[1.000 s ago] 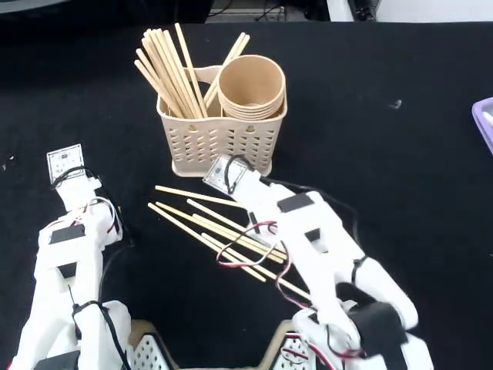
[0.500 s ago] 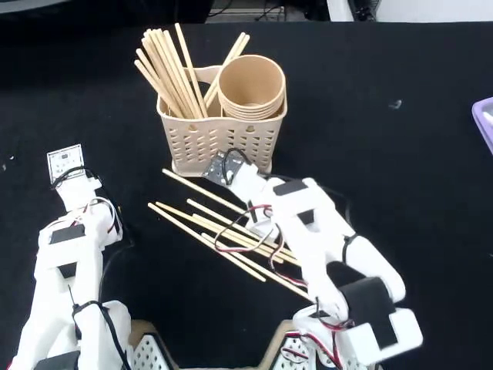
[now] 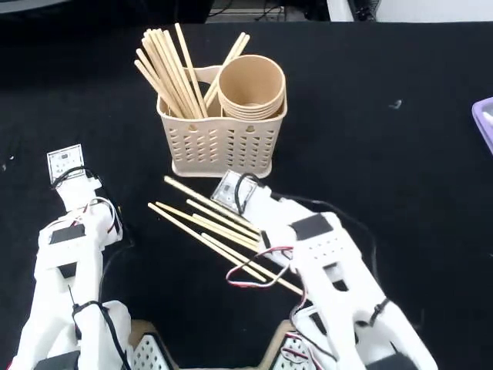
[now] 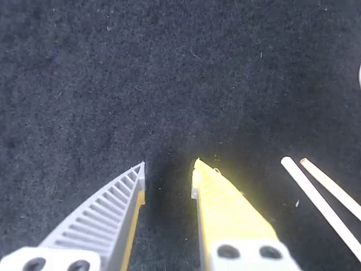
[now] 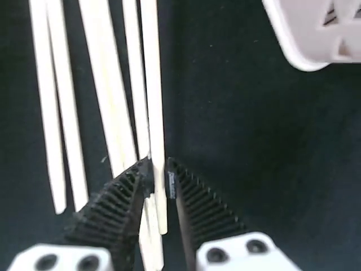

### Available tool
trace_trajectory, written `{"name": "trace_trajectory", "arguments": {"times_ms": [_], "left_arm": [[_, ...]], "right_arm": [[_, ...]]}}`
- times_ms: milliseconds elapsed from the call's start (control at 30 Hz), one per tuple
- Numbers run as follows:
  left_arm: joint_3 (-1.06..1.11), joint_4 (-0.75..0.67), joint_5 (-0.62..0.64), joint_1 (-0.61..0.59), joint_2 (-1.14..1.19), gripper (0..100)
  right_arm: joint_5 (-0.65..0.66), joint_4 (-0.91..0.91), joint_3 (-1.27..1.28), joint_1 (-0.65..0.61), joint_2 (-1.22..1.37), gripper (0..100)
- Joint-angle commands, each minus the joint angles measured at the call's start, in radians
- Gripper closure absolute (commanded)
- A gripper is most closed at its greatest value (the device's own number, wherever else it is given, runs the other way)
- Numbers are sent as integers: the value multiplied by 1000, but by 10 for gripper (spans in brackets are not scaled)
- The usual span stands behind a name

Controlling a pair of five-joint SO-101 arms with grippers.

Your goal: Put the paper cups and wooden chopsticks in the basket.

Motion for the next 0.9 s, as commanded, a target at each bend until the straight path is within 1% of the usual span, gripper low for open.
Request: {"name": "trace_trajectory", "arguments": {"times_ms": [0, 233, 400, 567, 667, 767, 867], "left_arm": [[-8, -15, 5, 13, -3, 859], [-8, -15, 5, 12, -3, 859], [-7, -15, 5, 10, -3, 859], [-7, -15, 5, 10, -3, 859], [-7, -15, 5, 10, -3, 859], [-7, -15, 5, 10, -3, 859], [-7, -15, 5, 10, -3, 859]], "right_arm": [[11, 55, 8, 12, -54, 982], [11, 52, 36, 15, -54, 866], [11, 40, 42, 14, -54, 864], [11, -80, 117, 12, -53, 864], [11, -100, 127, 12, -53, 864], [18, -97, 117, 12, -54, 892], [86, -95, 117, 12, -54, 992]]}}
